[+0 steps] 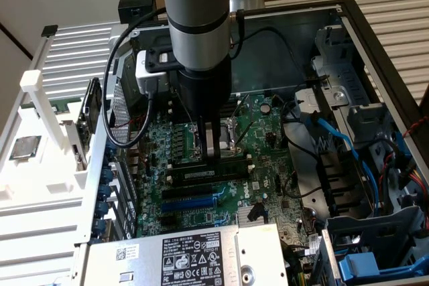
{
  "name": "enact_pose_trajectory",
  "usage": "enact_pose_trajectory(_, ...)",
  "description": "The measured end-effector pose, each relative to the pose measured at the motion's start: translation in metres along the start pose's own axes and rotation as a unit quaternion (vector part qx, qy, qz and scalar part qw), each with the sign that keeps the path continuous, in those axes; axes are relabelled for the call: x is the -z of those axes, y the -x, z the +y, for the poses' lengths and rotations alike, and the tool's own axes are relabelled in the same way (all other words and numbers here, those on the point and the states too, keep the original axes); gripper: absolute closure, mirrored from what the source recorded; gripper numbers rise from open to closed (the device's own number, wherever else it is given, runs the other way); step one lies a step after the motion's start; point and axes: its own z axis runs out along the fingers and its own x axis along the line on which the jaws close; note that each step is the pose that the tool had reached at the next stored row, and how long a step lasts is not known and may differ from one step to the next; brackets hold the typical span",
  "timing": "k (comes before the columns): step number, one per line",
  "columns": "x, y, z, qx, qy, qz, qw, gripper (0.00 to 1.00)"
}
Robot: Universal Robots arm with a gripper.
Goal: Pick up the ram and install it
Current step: 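Press down the ram until it locks into place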
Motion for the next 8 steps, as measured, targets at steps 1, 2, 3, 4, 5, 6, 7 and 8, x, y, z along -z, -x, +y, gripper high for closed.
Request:
enact_pose_trajectory(1, -0.0004, 0.0, 0.0001, 0.0, 0.0, 0.0, 1.0, 0.9)
enact_pose_trajectory(2, -0.0007, 0.0, 0.0002, 0.0, 0.0, 0.0001, 1.0, 0.9)
enact_pose_trajectory(3, -0.001, 0.0, 0.0003, 0.0, -0.0001, 0.0001, 1.0, 0.9)
enact_pose_trajectory(4, -0.001, -0.0001, 0.0003, 0.0, -0.0001, 0.0001, 1.0, 0.9)
enact_pose_trajectory(5, -0.0011, 0.0, 0.0003, 0.0, -0.0001, 0.0001, 1.0, 0.9)
enact_pose_trajectory(6, -0.0011, 0.0, 0.0004, 0.0, -0.0001, 0.0001, 1.0, 0.9)
enact_pose_trajectory(7, -0.0011, 0.0, 0.0004, 0.0, -0.0001, 0.0001, 1.0, 0.9)
enact_pose_trajectory(8, -0.0012, 0.0, 0.0004, 0.0, -0.0001, 0.0, 1.0, 0.9)
